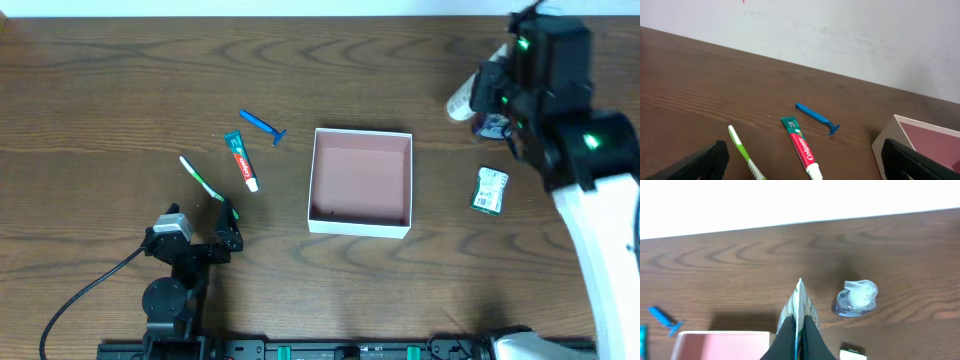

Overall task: Pack container
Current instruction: 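Carry the lotion tube over the box and lower it inside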

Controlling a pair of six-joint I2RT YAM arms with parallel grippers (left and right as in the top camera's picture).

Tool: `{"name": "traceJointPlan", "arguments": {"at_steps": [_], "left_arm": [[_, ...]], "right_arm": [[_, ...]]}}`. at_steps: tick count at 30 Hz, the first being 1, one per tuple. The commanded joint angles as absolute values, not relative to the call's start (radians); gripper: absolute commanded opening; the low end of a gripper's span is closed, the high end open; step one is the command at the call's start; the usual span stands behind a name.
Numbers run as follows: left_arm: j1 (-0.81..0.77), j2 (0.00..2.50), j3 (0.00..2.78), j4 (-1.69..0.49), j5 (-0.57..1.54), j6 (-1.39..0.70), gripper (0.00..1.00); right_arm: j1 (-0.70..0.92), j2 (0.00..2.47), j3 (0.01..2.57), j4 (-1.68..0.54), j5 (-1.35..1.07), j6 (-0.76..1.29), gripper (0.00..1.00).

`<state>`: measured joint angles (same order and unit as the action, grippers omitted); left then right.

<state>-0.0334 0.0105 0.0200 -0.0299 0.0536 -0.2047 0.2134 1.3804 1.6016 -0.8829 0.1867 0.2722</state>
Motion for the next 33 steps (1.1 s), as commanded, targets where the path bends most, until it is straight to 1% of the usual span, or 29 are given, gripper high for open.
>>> {"name": "traceJointPlan", "arguments": {"at_steps": [1, 13, 17, 21, 26, 33], "left_arm": [[-0.028, 0.006, 0.004, -0.066, 0.060, -0.187, 0.98], [-0.028, 0.006, 0.004, -0.066, 0.060, -0.187, 0.98], [-0.028, 0.006, 0.004, -0.066, 0.060, -0.187, 0.98], [-0.028, 0.006, 0.004, -0.066, 0.060, -0.187, 0.98], [-0.028, 0.006, 0.004, -0.066, 0.060, -0.187, 0.98], [-0.028, 0.006, 0.004, -0.066, 0.060, -0.187, 0.98]], "right_arm": [[0.265, 1.331, 1.625, -0.900, 0.136, 0.312, 0.01], [0.514, 1.359, 1.624, -0.939, 0.129, 0.463, 0.01], [0.580, 1.411, 1.624, -0.949, 0.160, 0.560, 0.01], [0.630, 1.480, 1.624, -0.942, 0.170, 0.640, 0.01], [0.677, 1.570, 1.624, -0.926, 0.240, 0.723, 0.01], [0.711, 1.646, 1.624, -0.876, 0.334, 0.748, 0.01]]}}
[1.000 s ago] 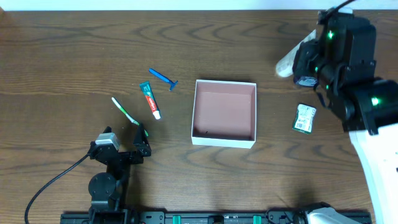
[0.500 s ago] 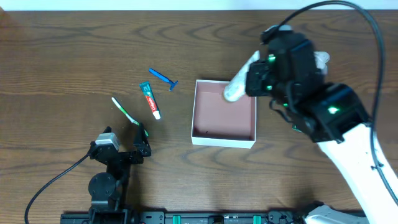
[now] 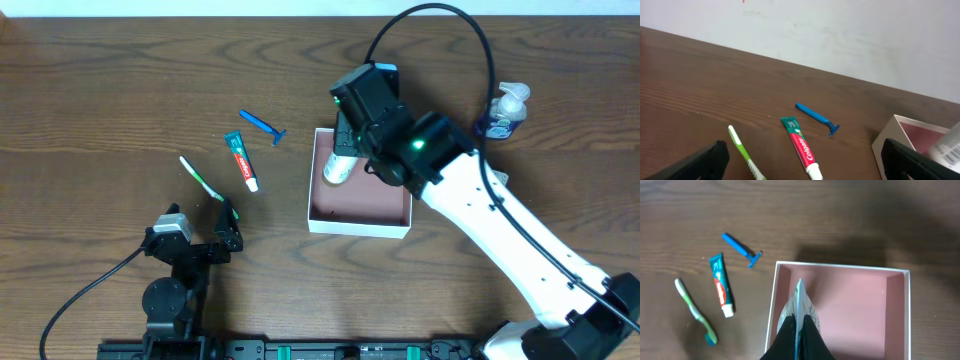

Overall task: Pack container
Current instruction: 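Carry the lotion tube over the box and lower it inside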

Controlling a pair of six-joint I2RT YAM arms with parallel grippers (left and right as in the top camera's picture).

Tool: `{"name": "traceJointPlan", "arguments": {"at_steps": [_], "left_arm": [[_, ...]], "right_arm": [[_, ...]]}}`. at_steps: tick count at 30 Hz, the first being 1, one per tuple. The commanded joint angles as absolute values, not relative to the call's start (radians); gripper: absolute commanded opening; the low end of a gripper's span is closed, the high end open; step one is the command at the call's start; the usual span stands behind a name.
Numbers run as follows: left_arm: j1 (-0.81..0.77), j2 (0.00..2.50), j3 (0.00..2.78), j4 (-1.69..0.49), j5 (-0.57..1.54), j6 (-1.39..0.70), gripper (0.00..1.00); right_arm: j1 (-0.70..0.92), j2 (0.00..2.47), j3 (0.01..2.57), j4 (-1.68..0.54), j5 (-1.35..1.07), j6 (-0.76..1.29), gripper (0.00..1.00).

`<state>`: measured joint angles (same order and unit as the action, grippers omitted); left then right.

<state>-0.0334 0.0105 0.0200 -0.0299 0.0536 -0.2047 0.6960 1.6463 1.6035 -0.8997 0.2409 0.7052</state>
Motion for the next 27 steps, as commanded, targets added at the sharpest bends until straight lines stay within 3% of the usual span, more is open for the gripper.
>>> {"name": "traceJointPlan", "arguments": {"at_steps": [1, 27], "left_arm": [[-0.028, 0.006, 0.004, -0.066, 0.060, -0.187, 0.98], [-0.028, 0.006, 0.004, -0.066, 0.060, -0.187, 0.98]], "right_arm": [[0.714, 1.653, 1.624, -0.869, 0.345, 0.748, 0.01], [0.721, 1.774, 1.624, -0.744, 0.396, 0.747, 0.01]]}}
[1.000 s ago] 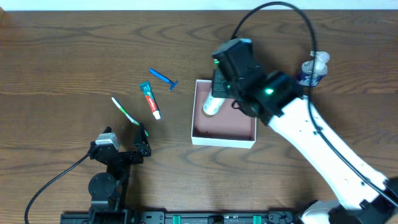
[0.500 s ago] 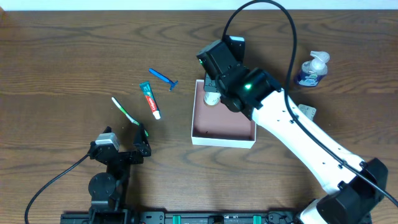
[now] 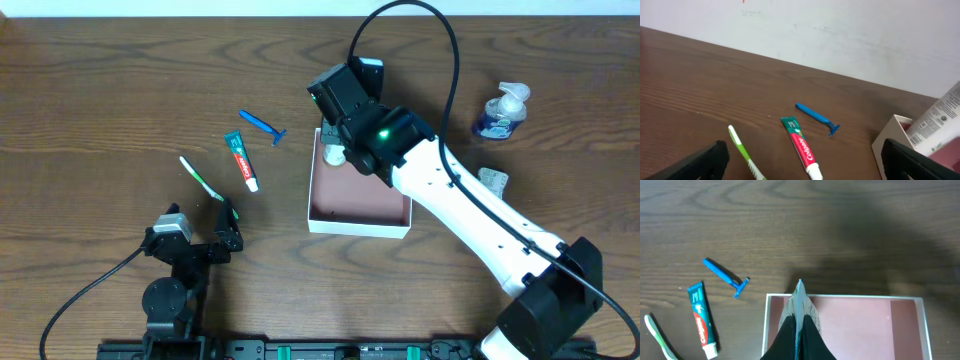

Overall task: Pack container
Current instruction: 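Carry the lotion tube over the box and lower it inside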

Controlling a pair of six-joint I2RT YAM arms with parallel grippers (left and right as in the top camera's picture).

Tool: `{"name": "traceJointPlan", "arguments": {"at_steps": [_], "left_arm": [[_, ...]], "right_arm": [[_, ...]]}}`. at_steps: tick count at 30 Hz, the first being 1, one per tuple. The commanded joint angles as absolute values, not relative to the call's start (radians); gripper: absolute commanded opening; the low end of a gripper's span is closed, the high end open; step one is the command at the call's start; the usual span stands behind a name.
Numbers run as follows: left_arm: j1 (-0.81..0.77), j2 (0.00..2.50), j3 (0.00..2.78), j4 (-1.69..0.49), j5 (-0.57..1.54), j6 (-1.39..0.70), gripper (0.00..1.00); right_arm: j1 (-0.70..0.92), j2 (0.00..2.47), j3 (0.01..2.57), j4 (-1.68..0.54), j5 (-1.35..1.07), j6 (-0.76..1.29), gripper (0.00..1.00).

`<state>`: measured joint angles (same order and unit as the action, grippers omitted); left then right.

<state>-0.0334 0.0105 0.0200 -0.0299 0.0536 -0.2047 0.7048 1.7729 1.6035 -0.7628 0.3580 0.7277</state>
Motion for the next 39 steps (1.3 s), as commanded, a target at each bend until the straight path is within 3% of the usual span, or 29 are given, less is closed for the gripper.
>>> {"name": "traceJointPlan", "arguments": {"at_steps": [1, 25, 32, 39], "left_arm": [[-0.028, 0.006, 0.004, -0.066, 0.060, -0.187, 0.98], [-0.028, 0.006, 0.004, -0.066, 0.060, -0.187, 0.98], [-0.028, 0.006, 0.004, -0.066, 0.060, -0.187, 0.98], [-0.028, 0.006, 0.004, -0.066, 0.060, -0.187, 0.98]], "right_arm": [[0.721, 1.776, 1.624, -0.739, 0.396, 0.747, 0.01], [0.722, 1.838, 1.624, -0.697, 0.350, 0.747, 0.01], [0.721, 1.839, 1.624, -0.685, 0.347, 0.723, 0.47], [0.721, 1.829, 1.636, -0.659, 0.323, 0.670, 0.53]]}}
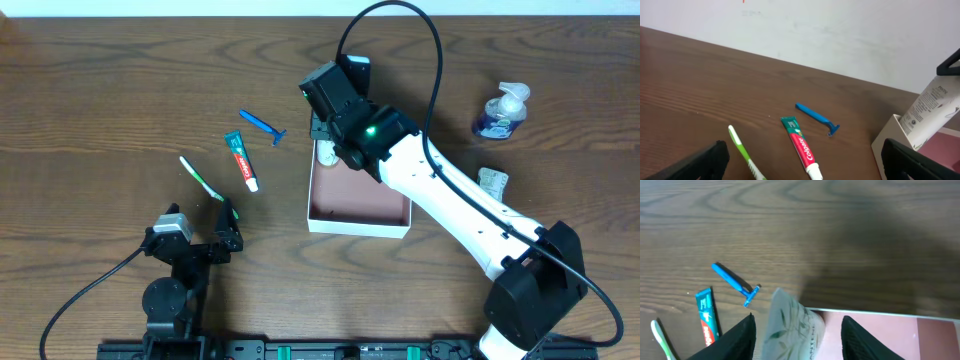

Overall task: Pack container
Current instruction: 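Carry the lotion tube over the box and lower it inside, then release the tube and move the right gripper to the soap packet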

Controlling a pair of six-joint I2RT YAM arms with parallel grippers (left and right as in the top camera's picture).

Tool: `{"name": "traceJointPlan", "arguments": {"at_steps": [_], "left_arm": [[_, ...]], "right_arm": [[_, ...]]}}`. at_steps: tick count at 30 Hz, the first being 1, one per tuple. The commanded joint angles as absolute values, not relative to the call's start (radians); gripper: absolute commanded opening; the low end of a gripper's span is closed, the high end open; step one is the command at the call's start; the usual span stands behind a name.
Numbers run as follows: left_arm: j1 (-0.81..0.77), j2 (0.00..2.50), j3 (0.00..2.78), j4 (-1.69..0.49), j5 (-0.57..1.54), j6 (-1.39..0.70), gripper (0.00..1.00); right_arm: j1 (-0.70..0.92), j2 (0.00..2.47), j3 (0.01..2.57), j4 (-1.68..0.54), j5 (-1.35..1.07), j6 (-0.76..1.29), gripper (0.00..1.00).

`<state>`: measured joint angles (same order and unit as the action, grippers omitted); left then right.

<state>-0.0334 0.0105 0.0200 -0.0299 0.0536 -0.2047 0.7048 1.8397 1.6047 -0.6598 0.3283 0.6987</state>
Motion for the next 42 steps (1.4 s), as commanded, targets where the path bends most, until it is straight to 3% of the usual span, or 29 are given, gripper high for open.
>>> {"name": "traceJointPlan", "arguments": {"at_steps": [1, 7, 15, 24, 30, 42], "left_arm": [[-0.028, 0.006, 0.004, -0.066, 0.060, -0.187, 0.98], [-0.028, 0.006, 0.004, -0.066, 0.060, -0.187, 0.98], [-0.028, 0.006, 0.004, -0.066, 0.060, -0.187, 0.98], [-0.028, 0.006, 0.004, -0.066, 0.060, -0.187, 0.98], [-0.028, 0.006, 0.004, -0.066, 0.060, -0.187, 0.98], [-0.028, 0.006, 0.004, -0.066, 0.060, -0.187, 0.98]], "right_arm": [[0.721, 1.819, 1.645, -0.661, 0.314, 0.654, 0.54], [0.719, 1.741, 1.753, -0.753, 0.302, 0.591, 0.64], [0.614, 1.582, 1.898, -1.117, 0.302, 0.620, 0.84], [0.377, 1.498, 1.859, -1.446, 0.294, 0.748, 0.87], [0.262, 1.496, 1.675, -1.428, 0.224, 0.755, 0.88], [0.065, 1.496, 1.254, -1.135, 0.087, 0.680, 0.88]]}}
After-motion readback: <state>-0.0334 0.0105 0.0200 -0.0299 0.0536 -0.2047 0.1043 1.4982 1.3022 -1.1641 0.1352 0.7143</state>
